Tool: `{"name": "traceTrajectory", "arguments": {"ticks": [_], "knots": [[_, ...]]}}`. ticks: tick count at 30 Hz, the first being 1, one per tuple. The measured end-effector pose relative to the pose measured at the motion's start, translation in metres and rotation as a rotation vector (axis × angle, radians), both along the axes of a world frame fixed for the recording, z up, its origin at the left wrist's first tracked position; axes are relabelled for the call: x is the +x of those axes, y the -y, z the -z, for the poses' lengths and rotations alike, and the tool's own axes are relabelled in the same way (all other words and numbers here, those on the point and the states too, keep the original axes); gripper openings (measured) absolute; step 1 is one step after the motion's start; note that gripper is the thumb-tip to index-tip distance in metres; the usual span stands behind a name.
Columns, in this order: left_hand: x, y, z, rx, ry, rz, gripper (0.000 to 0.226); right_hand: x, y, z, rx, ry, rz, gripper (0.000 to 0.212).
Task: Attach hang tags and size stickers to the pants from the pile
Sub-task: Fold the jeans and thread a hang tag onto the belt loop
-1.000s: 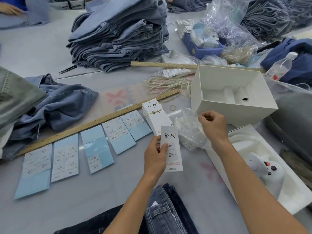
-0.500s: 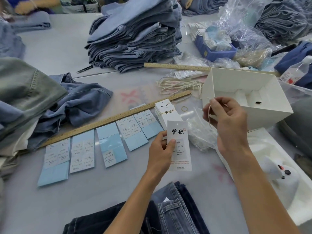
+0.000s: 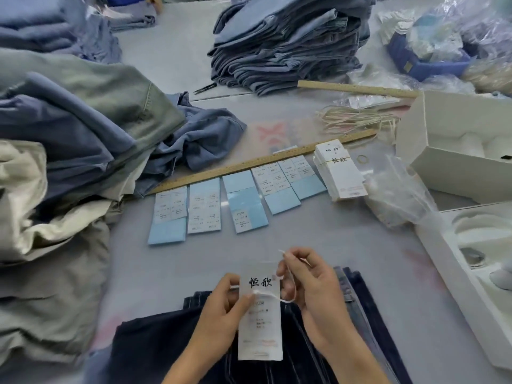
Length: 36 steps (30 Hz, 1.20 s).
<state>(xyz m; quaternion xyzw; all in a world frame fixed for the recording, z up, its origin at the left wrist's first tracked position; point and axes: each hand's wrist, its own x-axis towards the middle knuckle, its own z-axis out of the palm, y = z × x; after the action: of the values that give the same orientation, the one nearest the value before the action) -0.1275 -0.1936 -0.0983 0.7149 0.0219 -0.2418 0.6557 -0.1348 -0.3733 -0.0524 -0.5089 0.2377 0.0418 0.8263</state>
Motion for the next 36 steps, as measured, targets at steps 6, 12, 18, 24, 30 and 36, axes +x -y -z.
{"name": "traceTrajectory", "arguments": {"ticks": [6, 12, 18, 24, 30, 36], "knots": [[-0.022, -0.041, -0.009, -0.087, 0.077, -0.041, 0.014, -0.038, -0.052, -0.003, -0.017, -0.010, -0.015, 0.014], [-0.027, -0.049, -0.017, -0.142, 0.130, 0.021, 0.027, -0.051, -0.077, -0.007, -0.420, 0.057, 0.095, 0.006], [-0.030, -0.047, -0.019, -0.141, 0.235, 0.084, 0.028, -0.055, -0.089, -0.013, -0.636, 0.139, 0.135, 0.007], [-0.035, -0.042, -0.027, -0.051, 0.404, -0.099, 0.027, -0.054, -0.100, -0.023, -0.668, 0.203, 0.114, 0.009], [-0.031, -0.041, -0.034, -0.064, 0.408, -0.180, 0.015, -0.052, -0.103, -0.020, -0.702, 0.195, 0.117, 0.010], [-0.037, -0.048, -0.025, -0.136, 0.283, -0.155, 0.022, -0.053, -0.110, -0.008, -0.731, 0.156, 0.059, 0.008]]}}
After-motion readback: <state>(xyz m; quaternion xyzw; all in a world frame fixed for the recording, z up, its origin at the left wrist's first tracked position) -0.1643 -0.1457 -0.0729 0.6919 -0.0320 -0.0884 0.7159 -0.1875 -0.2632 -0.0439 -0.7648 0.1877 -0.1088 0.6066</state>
